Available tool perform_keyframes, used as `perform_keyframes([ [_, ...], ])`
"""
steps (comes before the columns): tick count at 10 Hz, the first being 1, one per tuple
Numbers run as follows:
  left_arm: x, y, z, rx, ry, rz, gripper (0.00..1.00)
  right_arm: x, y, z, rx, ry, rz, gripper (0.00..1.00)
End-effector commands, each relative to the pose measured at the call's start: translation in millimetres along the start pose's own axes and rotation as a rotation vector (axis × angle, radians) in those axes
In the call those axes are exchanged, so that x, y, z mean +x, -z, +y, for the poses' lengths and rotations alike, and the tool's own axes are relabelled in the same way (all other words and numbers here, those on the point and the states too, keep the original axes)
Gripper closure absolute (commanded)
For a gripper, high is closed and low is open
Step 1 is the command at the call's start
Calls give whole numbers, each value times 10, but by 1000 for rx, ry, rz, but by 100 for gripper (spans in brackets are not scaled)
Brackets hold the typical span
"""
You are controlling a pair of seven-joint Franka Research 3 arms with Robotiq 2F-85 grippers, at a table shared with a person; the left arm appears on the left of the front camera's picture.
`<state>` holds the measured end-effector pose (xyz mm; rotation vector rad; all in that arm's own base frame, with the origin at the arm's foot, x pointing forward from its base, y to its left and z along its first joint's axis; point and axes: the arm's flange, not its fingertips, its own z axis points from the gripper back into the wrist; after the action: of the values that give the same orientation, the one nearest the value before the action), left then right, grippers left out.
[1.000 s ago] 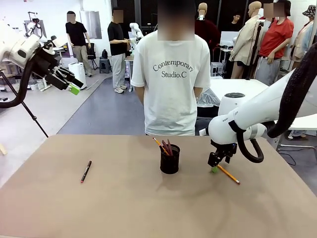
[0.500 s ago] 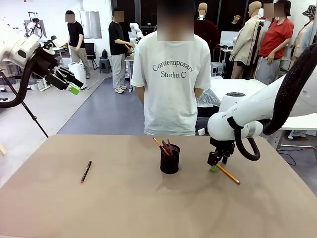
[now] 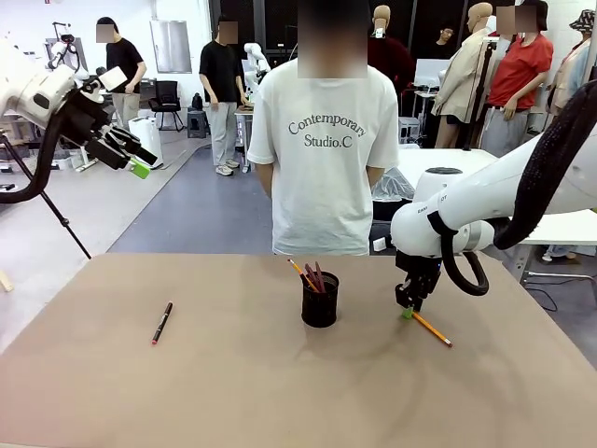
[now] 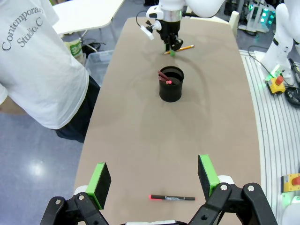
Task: Place the pens into the pen holder.
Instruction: Pick up a writing instrument from the table and place it into the Pen holder.
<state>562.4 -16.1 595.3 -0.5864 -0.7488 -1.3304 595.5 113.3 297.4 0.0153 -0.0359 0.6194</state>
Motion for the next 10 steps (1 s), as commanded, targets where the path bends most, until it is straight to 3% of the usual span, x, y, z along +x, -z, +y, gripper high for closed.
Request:
perform_keyframes([
  [1, 21, -11, -6, 2, 0, -2, 3, -18, 101, 9, 28, -2, 25, 100],
  [3, 21, -11, -6, 2, 0, -2, 3, -31, 64, 33, 29, -7, 23, 100],
  [5, 21, -11, -6, 2, 0, -2, 3, -111, -70, 119, 109, -53, -49, 100],
  [8, 21, -11, -6, 2, 0, -2, 3, -323, -601, 166, 397, -77, -306, 100],
  [10, 21, -11, -6, 2, 0, -2, 3, -404, -917, 210, 576, -77, -375, 100],
])
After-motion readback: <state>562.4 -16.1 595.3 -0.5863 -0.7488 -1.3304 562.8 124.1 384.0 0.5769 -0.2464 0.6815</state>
